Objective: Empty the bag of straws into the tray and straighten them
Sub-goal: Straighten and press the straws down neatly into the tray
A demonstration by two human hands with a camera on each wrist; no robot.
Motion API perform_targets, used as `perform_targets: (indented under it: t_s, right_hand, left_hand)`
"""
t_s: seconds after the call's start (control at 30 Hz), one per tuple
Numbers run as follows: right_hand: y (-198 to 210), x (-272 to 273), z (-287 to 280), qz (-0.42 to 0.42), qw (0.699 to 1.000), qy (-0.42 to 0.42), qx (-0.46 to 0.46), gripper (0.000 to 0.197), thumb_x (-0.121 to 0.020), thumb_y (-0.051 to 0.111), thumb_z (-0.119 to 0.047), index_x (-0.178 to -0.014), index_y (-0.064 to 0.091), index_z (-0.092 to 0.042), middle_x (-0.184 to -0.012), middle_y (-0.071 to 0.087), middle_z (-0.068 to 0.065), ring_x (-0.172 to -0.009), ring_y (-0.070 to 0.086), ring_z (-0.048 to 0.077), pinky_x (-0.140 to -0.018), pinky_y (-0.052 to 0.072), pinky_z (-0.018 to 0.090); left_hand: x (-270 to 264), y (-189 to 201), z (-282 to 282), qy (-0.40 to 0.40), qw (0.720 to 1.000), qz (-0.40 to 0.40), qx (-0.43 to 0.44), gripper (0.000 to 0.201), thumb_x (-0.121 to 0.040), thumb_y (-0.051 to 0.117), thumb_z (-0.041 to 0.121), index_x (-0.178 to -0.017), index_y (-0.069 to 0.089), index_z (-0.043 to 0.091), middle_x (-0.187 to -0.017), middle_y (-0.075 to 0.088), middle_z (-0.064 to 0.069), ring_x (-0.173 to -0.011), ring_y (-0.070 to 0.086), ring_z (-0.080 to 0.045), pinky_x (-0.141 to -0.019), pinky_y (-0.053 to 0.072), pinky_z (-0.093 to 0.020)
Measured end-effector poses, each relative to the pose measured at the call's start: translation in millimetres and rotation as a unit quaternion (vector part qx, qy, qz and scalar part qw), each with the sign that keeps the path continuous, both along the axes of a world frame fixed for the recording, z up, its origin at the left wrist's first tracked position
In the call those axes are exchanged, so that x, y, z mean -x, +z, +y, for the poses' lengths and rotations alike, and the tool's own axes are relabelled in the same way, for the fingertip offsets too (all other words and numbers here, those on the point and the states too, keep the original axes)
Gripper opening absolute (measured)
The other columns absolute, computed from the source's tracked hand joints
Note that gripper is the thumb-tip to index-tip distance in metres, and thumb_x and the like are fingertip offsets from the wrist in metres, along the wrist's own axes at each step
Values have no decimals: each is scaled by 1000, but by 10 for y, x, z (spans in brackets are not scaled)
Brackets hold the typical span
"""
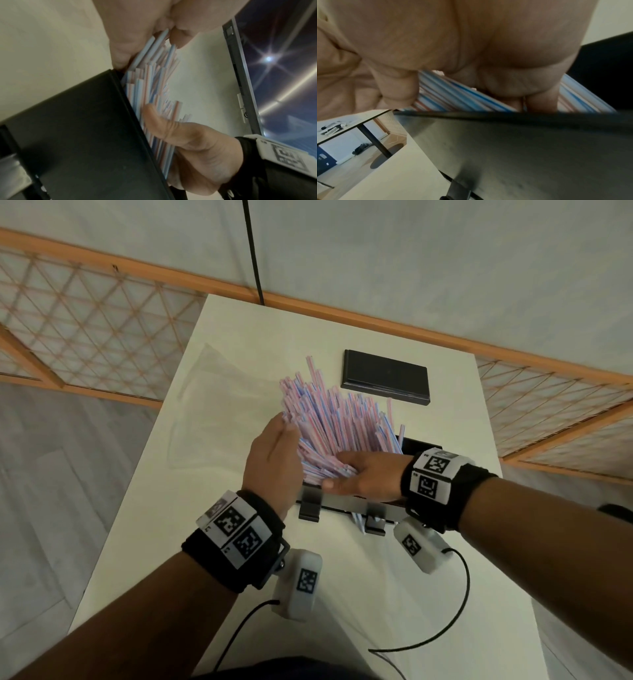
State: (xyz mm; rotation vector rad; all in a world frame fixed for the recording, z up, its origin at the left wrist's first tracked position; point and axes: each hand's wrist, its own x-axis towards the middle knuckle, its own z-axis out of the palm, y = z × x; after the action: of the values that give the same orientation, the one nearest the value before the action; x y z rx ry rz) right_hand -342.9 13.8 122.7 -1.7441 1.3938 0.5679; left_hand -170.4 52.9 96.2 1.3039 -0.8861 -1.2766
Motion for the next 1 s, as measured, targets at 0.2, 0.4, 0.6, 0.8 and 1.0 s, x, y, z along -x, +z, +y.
perform_targets:
  t_s: [0.2, 0.4, 0.6, 0.8, 1.0]
  right_hand:
    - [-195, -52, 73, -60, 998, 18, 20, 85, -74, 39, -90, -142, 42, -39, -138, 56, -13, -126, 52, 13, -113, 37, 37]
    - [-90, -102, 72, -119, 983, 13, 135, 37, -90, 56, -61, -119, 57, -38, -100, 66, -27, -89, 58, -8, -85, 44, 15]
    - [-301, -124, 142, -114, 972, 9, 207, 83, -75, 54, -80, -134, 47, -20, -121, 62, -1, -108, 61, 20, -93, 50, 35]
    - [-225, -20, 285, -73, 968, -18, 241, 54, -79, 65, -68, -97, 45, -20, -86, 54, -2, -76, 53, 19, -67, 41, 28]
    - [-281, 103, 387, 0, 958, -52, 282, 67, -70, 50, -87, -82, 51, -20, -70, 55, -5, -65, 55, 16, -58, 47, 29]
  left_hand:
    - [45, 5, 60, -10, 997, -81, 13, 47, -93, 37, 57, -98, 59, 15, -87, 65, 1, -83, 61, -11, -83, 49, -42]
    - [87, 23, 117, -3, 997, -67, 33, 48, -96, 39, 52, -120, 60, 16, -101, 71, 5, -98, 68, -10, -91, 54, -43]
    - [60, -9, 132, 30, 999, -41, 11, 62, -84, 48, 60, -131, 56, 20, -119, 69, 2, -112, 65, -19, -100, 49, -56]
    - [40, 20, 84, 34, 997, -52, -35, 88, -76, 52, 72, -149, 34, 26, -140, 55, -2, -126, 57, -18, -108, 46, -45]
    - [62, -37, 68, 27, 997, -69, -31, 86, -78, 46, 75, -145, 39, 23, -134, 59, -14, -123, 58, -31, -105, 46, -53]
